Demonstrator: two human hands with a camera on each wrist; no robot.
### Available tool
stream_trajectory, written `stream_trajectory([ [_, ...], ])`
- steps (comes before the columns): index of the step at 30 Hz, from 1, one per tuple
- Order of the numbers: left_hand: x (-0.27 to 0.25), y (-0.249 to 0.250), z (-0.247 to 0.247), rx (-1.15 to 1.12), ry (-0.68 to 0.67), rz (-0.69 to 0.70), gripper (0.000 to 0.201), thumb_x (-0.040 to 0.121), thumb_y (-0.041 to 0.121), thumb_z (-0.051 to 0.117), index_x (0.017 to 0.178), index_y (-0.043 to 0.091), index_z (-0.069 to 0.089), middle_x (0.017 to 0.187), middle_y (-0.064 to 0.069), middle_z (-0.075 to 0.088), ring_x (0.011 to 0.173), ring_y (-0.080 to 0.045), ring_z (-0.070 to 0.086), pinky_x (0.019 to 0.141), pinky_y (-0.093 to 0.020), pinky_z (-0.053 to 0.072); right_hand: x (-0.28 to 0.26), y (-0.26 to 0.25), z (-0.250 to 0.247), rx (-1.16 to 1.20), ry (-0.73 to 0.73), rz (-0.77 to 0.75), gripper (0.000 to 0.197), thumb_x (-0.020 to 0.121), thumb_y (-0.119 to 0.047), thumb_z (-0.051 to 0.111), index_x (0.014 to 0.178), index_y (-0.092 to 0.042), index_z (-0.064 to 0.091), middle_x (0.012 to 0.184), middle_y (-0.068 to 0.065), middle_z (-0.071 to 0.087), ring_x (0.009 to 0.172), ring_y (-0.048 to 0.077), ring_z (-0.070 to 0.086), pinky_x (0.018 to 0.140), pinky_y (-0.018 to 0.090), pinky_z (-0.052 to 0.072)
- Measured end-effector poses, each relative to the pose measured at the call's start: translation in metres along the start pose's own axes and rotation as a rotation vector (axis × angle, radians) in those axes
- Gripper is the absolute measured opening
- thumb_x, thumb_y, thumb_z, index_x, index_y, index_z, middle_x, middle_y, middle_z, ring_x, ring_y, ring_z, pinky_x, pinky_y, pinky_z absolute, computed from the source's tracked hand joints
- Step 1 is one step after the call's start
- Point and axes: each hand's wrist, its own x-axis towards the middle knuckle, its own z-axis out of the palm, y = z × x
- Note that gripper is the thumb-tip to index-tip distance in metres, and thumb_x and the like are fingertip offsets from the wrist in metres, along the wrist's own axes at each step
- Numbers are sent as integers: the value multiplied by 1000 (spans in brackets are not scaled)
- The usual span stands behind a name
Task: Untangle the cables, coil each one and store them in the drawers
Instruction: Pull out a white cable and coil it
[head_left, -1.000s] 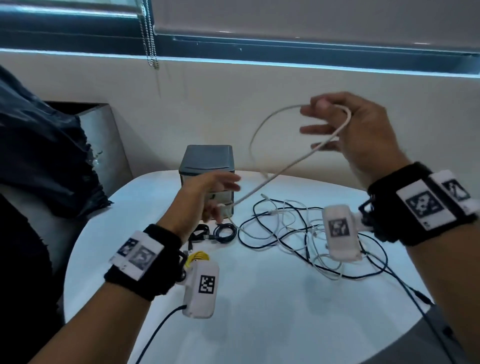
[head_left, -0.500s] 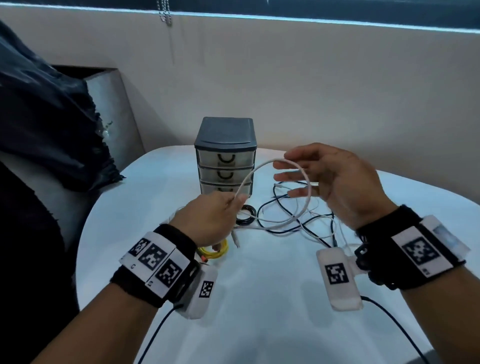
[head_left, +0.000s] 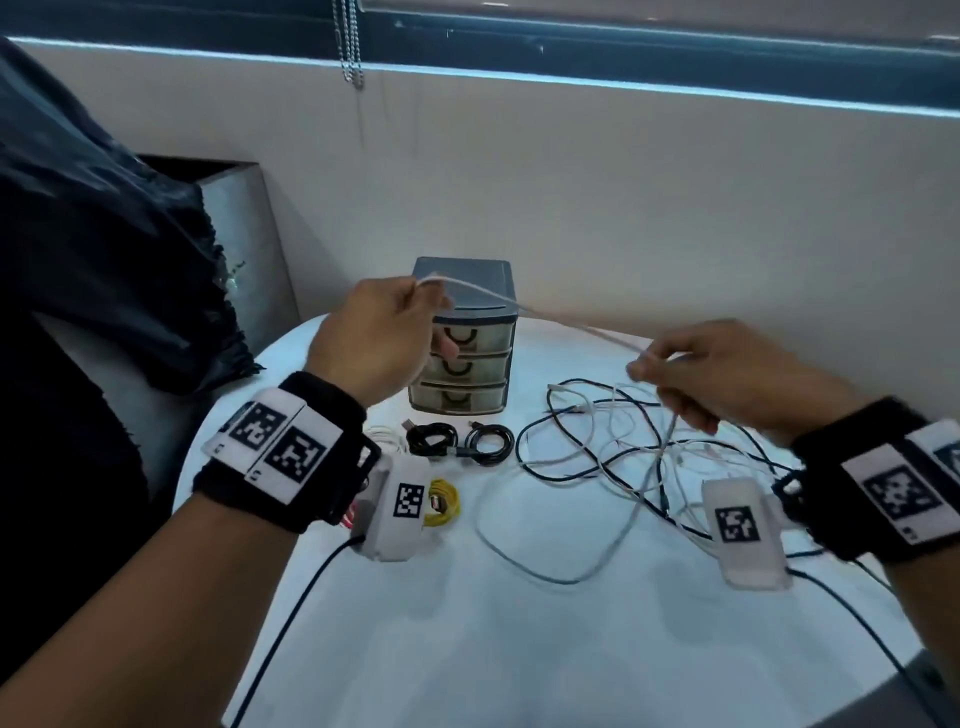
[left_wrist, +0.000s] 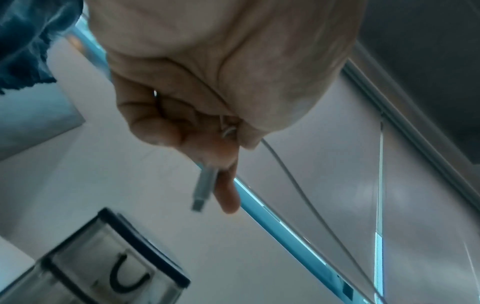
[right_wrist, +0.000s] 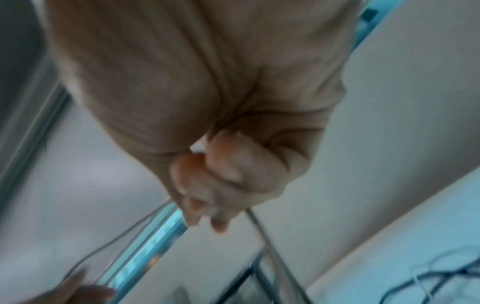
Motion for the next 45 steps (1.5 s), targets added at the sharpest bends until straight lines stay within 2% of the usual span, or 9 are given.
stream_trajectory([
  [7,-31,11,9,378,-78,86,61,102,52,30,61,10,47,52,2,46,55,-24,48,67,-34,34,21,-16,-32,-135,563,-156,13,86,-16,67,99,-17,71,102,7,70,94,25,68,82,30,50],
  [11,-48,1,34,457,-209,45,66,104,51,24,57,12,49,53,3,53,62,-21,56,77,-35,40,15,-11,6,-545,297,-70,74,86,-8,49,154,-26,26,149,15,37,130,38,46,107,44,40],
  [15,-56,-23,52,455,-325,43,73,102,53,25,53,17,66,49,11,62,63,-7,60,93,-36,36,-5,-3,89,-658,333,-486,46,93,-34,38,136,-27,55,141,3,54,127,33,48,103,52,40],
  [18,-57,-48,58,41,-491,-90,65,99,50,43,43,18,45,44,7,48,46,-13,43,61,-29,38,-7,12,137,-215,59,-476,37,100,-38,33,124,-36,61,134,-18,58,132,4,45,121,44,14],
  [20,-57,-58,59,-206,-377,-227,60,96,40,57,42,21,40,45,6,29,41,-12,26,47,-24,24,-7,23,152,227,1,-351,23,103,-29,47,107,-25,69,93,-15,70,89,3,64,95,30,46],
  [23,-56,-72,57,-620,-252,-476,52,93,35,57,52,24,27,52,3,15,43,-13,12,42,-22,11,-11,45,164,456,93,-228,17,96,-12,60,91,-21,74,62,-8,60,56,8,53,58,23,46],
  [30,-46,-76,51,-1113,-176,-527,37,93,30,46,64,13,62,55,2,37,46,-12,35,43,-22,35,3,72,171,302,197,-208,17,90,-14,69,94,-28,77,78,-11,70,65,8,59,63,19,48],
  [39,-47,-86,62,-1101,-101,-433,38,104,22,37,86,3,65,78,-11,73,91,-23,72,86,-30,58,-27,32,166,-411,-239,-397,27,99,-43,45,113,-29,63,96,-8,69,82,11,59,80,34,48],
  [45,-61,-89,75,-406,-316,-124,43,103,32,44,81,8,72,62,-5,67,60,-12,63,67,-18,48,-28,-4,115,-229,-153,-432,22,95,-39,50,82,-30,64,63,-21,58,60,2,54,57,16,38],
])
